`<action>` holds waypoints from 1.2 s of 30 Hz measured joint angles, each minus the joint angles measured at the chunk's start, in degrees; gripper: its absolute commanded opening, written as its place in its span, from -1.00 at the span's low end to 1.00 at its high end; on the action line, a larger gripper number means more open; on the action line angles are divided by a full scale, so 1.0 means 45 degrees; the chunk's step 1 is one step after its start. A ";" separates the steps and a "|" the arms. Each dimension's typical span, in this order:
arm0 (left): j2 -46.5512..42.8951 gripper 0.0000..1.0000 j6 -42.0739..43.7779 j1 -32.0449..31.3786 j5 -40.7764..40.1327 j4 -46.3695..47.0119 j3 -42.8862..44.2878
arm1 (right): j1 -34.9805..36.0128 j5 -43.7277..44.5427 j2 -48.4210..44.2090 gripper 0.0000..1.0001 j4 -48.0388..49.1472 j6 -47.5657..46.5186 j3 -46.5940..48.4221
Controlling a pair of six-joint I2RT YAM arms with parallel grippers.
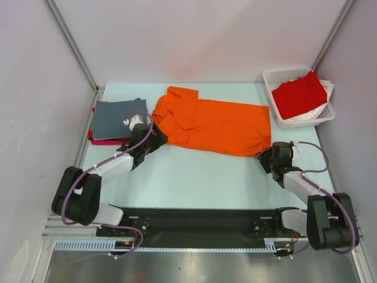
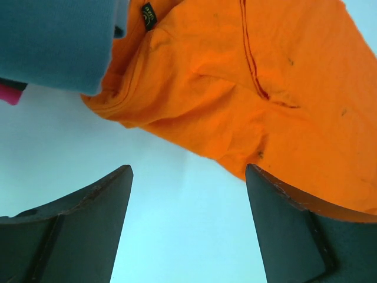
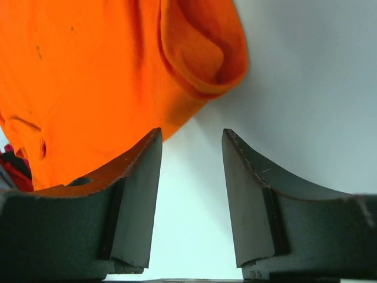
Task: Fold and stack the t-shirts
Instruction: Fold the tshirt
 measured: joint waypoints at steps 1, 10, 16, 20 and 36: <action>0.0146 0.64 -0.0189 0.0000 0.0005 0.0253 -0.0015 | 0.0034 0.0087 0.0316 -0.05 0.0199 0.0160 0.0063; 0.0685 0.65 -0.1302 0.0000 -0.0306 0.2273 -0.0816 | 0.0019 0.1122 0.2059 -0.17 0.1248 0.1039 0.0593; 0.0845 0.66 -0.1603 -0.0005 -0.0563 0.2754 -0.0831 | -0.1394 0.1326 0.2283 -0.45 0.1224 0.0913 0.0714; 0.0976 0.66 -0.1739 0.0000 -0.0665 0.3109 -0.0831 | -0.2375 0.1389 0.2147 -0.23 0.1137 0.0461 0.0714; 0.1462 0.65 -0.2108 0.0000 -0.0665 0.3288 -0.0903 | -0.2487 0.0777 0.0612 0.00 0.0641 -0.1020 0.0510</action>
